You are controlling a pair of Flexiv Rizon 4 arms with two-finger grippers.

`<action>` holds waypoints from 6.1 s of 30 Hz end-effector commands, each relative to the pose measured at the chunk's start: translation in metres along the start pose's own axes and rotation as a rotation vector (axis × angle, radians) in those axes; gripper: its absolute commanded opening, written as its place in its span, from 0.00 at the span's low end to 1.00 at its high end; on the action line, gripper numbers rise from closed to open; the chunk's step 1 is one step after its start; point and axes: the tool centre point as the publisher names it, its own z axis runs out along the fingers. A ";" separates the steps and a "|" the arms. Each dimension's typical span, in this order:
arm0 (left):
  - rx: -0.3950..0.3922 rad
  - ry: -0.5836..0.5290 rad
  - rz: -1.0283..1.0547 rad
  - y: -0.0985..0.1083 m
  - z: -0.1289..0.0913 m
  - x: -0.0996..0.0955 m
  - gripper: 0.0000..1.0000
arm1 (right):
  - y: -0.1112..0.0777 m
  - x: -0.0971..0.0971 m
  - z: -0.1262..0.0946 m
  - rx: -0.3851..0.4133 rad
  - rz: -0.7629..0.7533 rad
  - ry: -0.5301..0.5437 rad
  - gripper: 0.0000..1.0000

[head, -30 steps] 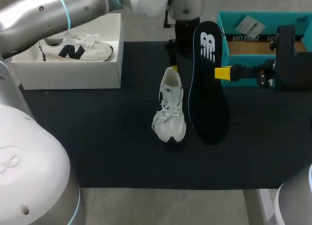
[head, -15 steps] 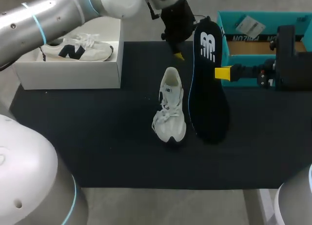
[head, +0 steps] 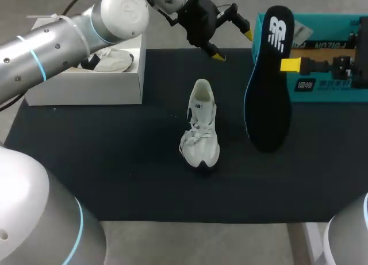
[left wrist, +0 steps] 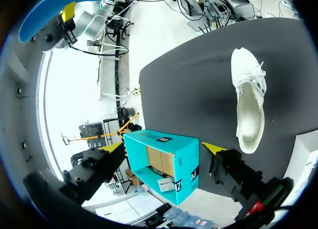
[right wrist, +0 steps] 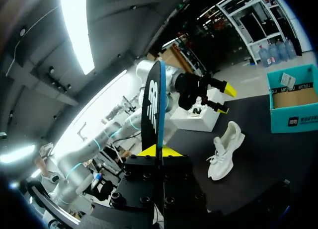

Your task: Take the shoe out of the shoebox, open the shoe tongue, remove and reinsert the insole, then place the shoe into the shoebox

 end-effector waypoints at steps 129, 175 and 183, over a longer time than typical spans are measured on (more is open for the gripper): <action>-0.091 -0.769 0.051 -0.033 0.007 -0.128 0.00 | 0.160 -0.198 0.040 0.272 0.795 0.022 1.00; -0.076 -0.745 -0.089 -0.040 -0.070 -0.060 0.00 | 0.102 -0.177 -0.024 0.161 0.595 0.206 1.00; -0.058 -0.743 -0.142 -0.042 -0.066 -0.055 0.00 | 0.098 -0.176 -0.021 0.186 0.674 0.200 1.00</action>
